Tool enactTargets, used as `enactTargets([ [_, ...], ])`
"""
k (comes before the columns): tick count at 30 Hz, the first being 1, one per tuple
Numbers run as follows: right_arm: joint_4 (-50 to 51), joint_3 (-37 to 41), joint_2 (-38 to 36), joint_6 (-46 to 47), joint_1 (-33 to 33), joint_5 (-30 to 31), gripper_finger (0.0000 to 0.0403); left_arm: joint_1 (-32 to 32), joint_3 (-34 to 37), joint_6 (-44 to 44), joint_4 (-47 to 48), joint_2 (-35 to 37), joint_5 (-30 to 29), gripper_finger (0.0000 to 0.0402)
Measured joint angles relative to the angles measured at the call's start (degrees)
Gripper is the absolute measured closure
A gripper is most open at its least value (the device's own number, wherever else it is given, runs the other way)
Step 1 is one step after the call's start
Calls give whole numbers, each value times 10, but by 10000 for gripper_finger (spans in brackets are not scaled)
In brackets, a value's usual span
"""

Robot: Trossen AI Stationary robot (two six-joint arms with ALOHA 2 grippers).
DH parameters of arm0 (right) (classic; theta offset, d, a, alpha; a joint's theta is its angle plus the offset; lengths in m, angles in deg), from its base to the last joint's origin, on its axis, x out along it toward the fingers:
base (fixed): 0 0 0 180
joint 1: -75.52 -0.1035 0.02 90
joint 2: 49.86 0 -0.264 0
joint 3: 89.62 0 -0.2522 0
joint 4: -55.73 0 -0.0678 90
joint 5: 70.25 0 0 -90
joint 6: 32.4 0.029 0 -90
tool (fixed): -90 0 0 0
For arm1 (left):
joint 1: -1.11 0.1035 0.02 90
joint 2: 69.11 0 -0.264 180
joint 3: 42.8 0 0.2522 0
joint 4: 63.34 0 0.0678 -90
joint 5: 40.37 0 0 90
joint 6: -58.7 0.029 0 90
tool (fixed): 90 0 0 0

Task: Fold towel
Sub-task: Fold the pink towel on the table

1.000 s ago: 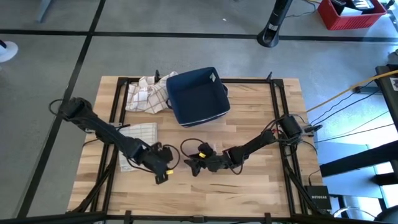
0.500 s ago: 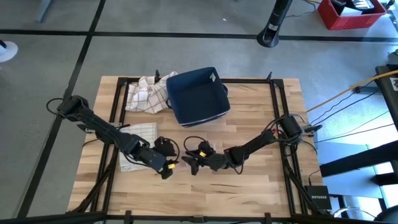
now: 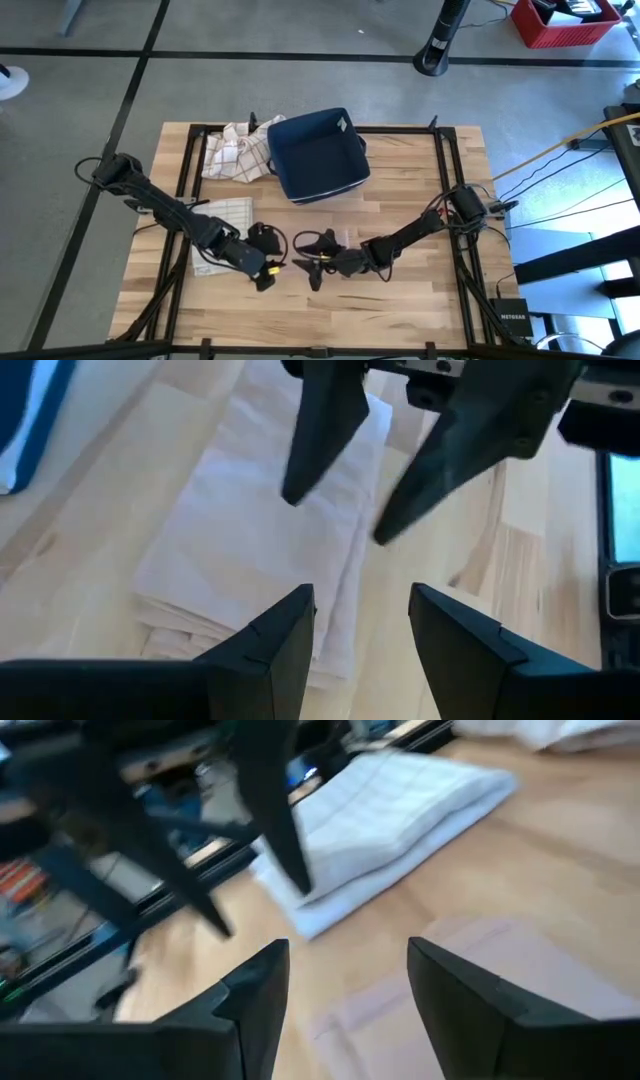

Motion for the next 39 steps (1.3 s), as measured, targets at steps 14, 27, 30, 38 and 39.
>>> enactTargets([
  [14, 190, 0, -84, -174, -5, -109, 198, 1, 13, 4, 0, -33, -50, 243],
  [27, 320, 1, -77, -222, 1, -124, 198, 9, 16, 22, -97, -190, 2, 243],
  [30, 355, 20, -65, -204, -1, -120, 198, 4, 14, -27, -94, -201, 41, 243],
  [38, 378, 48, -70, -186, -1, -154, 198, -19, 14, -45, -151, -206, 77, 243],
  [39, 399, 48, -74, -187, -1, -159, 198, -18, 11, -40, -154, -204, 80, 243],
])
